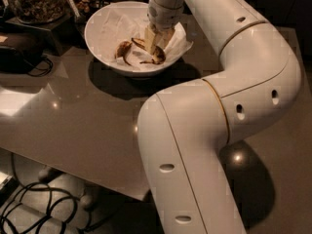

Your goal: Pick banana from white bowl

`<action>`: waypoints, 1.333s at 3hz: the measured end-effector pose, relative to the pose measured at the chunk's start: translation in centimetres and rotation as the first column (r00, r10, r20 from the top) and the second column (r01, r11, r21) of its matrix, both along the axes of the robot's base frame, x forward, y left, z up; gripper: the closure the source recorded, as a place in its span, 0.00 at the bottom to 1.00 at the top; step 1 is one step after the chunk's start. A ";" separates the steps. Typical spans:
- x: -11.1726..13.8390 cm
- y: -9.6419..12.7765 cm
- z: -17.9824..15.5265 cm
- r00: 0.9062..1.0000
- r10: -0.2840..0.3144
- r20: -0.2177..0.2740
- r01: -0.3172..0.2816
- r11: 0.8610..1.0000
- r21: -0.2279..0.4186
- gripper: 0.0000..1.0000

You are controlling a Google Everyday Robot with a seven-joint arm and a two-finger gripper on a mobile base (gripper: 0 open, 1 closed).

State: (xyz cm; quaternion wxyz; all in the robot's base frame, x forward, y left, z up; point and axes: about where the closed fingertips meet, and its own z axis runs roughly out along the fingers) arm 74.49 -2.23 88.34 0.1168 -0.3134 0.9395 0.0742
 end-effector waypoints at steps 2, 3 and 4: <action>-2.2 0.7 2.7 0.994 0.096 0.052 -0.095 0.995 -0.025 1.00; -5.3 1.1 4.0 0.984 0.167 0.059 -0.167 0.986 -0.015 1.00; -5.7 0.9 3.8 0.985 0.162 0.054 -0.161 0.987 -0.012 1.00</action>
Offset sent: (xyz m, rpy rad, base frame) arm -0.0829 0.0079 0.0412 0.0193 -0.0622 0.1930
